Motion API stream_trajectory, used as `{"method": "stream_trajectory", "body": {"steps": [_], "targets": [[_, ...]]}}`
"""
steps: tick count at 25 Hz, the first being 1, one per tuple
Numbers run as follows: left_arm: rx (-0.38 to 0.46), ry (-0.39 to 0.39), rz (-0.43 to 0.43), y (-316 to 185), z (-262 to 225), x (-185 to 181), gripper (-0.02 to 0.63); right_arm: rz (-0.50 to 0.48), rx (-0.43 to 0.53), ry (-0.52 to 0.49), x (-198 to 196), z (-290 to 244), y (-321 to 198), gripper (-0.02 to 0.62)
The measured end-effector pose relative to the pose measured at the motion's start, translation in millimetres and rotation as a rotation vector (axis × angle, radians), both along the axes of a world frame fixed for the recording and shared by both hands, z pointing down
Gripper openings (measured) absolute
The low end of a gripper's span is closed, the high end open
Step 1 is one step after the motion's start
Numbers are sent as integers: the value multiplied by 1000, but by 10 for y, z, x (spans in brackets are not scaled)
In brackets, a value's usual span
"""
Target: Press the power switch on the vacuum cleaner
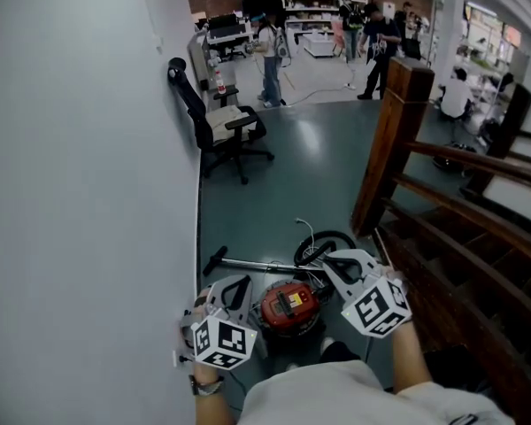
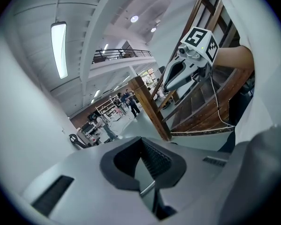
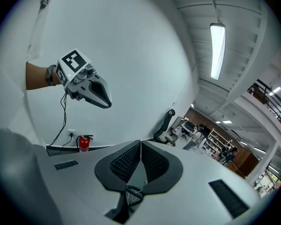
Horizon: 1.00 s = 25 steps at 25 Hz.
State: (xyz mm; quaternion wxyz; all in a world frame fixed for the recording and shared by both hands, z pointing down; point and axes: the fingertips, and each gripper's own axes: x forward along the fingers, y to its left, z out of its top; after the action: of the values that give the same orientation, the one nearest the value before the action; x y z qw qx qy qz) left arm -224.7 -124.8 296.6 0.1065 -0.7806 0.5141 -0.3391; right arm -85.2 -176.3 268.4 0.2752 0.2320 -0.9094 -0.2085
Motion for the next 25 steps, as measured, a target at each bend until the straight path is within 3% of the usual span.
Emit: {"method": "stream_trajectory", "body": {"steps": [15,25], "targets": [[26,-28,14,-22,-118,104,2,42,44,-14,79,-143,-29,28],[22,-22,6,-15,-97,150,2,37,23,-8,122,-78,-18,28]]}}
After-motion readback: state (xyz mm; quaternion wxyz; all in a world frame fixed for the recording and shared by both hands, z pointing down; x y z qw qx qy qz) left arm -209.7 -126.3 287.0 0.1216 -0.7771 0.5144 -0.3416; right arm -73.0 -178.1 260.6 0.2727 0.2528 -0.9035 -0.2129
